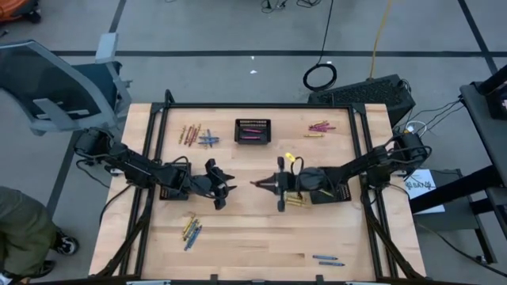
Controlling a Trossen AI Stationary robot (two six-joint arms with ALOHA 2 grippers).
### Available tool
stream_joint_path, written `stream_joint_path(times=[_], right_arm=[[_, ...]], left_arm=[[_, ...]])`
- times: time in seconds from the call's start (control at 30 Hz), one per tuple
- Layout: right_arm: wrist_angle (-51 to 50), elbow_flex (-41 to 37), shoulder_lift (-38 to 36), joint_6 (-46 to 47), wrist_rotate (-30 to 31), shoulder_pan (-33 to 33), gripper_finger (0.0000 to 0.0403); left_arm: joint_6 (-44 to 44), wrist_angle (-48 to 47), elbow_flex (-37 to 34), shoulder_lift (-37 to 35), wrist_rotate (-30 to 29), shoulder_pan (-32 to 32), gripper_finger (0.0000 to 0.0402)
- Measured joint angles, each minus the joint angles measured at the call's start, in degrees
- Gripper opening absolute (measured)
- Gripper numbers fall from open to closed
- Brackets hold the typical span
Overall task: Sort crayons
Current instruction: Put the red crayon into the top black bin
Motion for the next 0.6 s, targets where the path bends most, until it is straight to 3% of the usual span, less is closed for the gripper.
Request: stream_joint_path(times=[0.33,0.6], right_arm=[[16.58,0.07,-0.09,-4.75,-8.55,-7.09,0.0],[22.57,0.36,-0.07,-4.74,-8.65,-12.45,0.0]], left_arm=[[0.0,-0.2,-1.49,0.0,-2.57,0.0,0.0164],[0.05,-0.18,-1.49,0.0,-2.59,0.07,0.0164]])
